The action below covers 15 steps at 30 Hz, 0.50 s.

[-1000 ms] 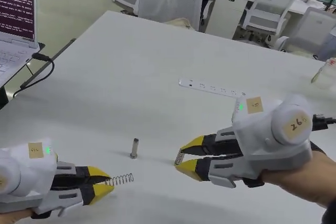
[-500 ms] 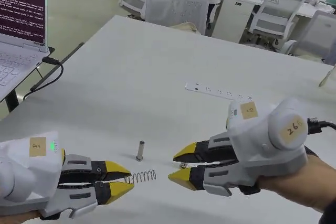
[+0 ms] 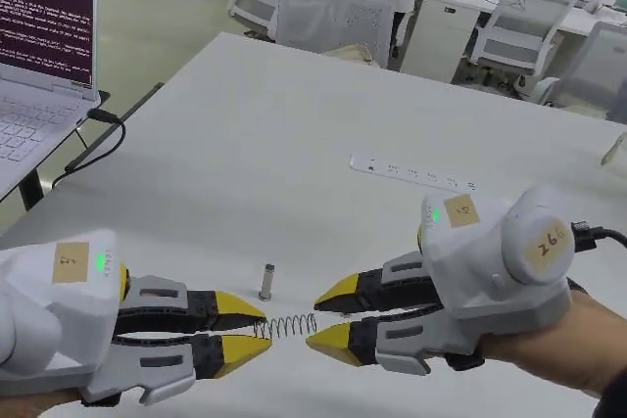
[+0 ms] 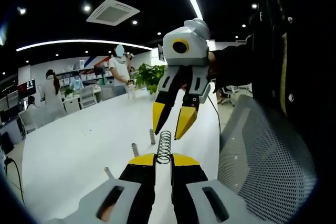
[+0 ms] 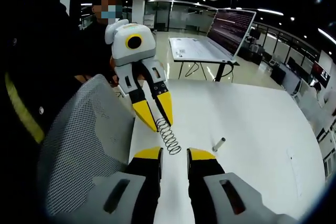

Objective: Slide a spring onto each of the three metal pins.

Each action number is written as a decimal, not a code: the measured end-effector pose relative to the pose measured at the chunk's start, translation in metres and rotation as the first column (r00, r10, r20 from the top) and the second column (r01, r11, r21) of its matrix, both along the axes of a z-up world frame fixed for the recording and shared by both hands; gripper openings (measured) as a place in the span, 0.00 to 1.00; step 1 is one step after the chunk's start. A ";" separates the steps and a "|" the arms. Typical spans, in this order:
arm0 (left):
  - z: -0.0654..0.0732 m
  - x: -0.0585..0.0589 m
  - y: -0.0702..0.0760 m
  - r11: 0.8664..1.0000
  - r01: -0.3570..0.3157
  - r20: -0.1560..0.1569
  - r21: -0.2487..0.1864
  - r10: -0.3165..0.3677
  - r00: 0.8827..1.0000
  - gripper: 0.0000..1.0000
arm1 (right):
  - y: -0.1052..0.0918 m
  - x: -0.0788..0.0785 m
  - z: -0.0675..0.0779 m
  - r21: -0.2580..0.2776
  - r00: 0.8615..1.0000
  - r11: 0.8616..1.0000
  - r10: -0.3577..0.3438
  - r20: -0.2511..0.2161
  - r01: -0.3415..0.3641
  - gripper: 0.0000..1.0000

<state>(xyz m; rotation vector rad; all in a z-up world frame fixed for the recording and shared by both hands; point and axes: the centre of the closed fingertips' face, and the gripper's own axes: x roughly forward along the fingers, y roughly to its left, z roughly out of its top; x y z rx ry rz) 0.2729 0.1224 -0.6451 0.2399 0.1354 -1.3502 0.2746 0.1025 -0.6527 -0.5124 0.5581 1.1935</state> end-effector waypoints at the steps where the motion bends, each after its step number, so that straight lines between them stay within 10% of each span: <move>1: 0.002 0.000 -0.001 1.000 0.000 0.001 -0.010 0.000 1.000 0.02 | 0.000 0.000 0.000 -0.001 1.000 1.000 0.002 0.001 -0.002 0.16; 15: 0.004 -0.002 -0.004 1.000 0.008 0.005 -0.017 -0.008 1.000 0.02 | 0.001 -0.003 0.000 -0.006 1.000 1.000 0.024 0.006 -0.024 0.09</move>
